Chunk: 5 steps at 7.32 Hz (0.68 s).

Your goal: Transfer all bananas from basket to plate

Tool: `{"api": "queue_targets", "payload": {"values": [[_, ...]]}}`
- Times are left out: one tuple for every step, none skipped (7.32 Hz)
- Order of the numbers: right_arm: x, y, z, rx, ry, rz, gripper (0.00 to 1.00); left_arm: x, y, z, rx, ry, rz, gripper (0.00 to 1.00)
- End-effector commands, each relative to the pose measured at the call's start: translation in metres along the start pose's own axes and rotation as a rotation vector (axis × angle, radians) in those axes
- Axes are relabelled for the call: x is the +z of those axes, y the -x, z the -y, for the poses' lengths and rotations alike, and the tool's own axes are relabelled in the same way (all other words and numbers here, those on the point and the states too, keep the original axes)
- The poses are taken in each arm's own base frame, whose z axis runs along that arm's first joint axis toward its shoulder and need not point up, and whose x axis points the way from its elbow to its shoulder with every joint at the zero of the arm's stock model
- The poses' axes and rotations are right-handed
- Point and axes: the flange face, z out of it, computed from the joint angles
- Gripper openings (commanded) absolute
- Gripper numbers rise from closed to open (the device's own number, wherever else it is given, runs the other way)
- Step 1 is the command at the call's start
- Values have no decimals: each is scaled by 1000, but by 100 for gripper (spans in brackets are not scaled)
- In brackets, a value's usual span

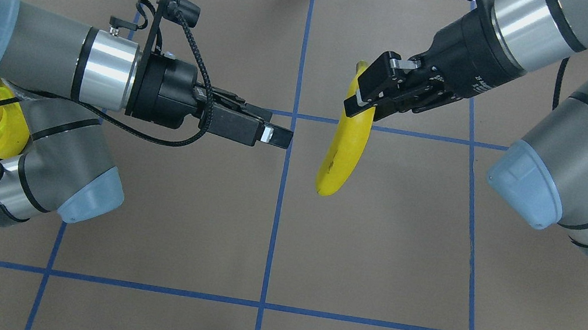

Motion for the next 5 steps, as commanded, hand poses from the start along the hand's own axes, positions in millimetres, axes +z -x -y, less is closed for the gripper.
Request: {"api": "queue_targets", "payload": {"values": [[6, 11, -10, -30, 11, 23, 0, 3, -1, -4, -2, 5, -7, 99], [12, 15, -14, -58, 16, 44, 0, 9, -6, -12, 2, 10, -36, 99], [14, 17, -16, -66, 20, 50, 0, 10, -9, -14, 8, 3, -52, 99], [16, 18, -17, -68, 24, 52, 0, 12, -10, -17, 8, 5, -58, 99], [16, 18, -18, -69, 23, 53, 0, 13, -11, -19, 6, 7, -60, 99]]}}
